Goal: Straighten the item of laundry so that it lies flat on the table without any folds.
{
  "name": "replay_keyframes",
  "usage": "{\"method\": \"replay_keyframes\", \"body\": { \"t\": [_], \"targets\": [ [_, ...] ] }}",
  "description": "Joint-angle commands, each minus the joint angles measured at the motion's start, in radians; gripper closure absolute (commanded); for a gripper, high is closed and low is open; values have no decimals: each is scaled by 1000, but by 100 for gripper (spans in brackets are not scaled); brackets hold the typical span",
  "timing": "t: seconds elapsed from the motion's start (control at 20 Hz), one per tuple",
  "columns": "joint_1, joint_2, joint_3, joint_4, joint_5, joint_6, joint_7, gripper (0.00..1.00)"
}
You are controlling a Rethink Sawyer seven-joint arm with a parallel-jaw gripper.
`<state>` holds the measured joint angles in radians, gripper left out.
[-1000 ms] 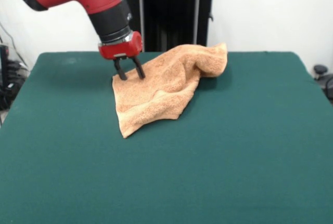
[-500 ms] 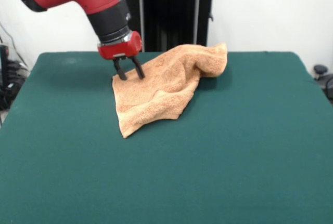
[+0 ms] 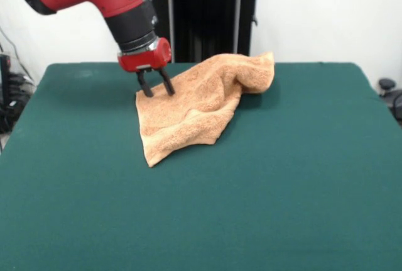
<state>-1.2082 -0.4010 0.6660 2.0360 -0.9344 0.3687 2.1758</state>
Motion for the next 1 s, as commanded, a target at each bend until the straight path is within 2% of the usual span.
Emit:
{"method": "replay_keyframes", "body": {
  "t": [0.05,1.0],
  "targets": [
    [5,63,-135,-335,-233,194,-410,0],
    [42,53,-167,-312,-253,174,-328,0]
  ]
}}
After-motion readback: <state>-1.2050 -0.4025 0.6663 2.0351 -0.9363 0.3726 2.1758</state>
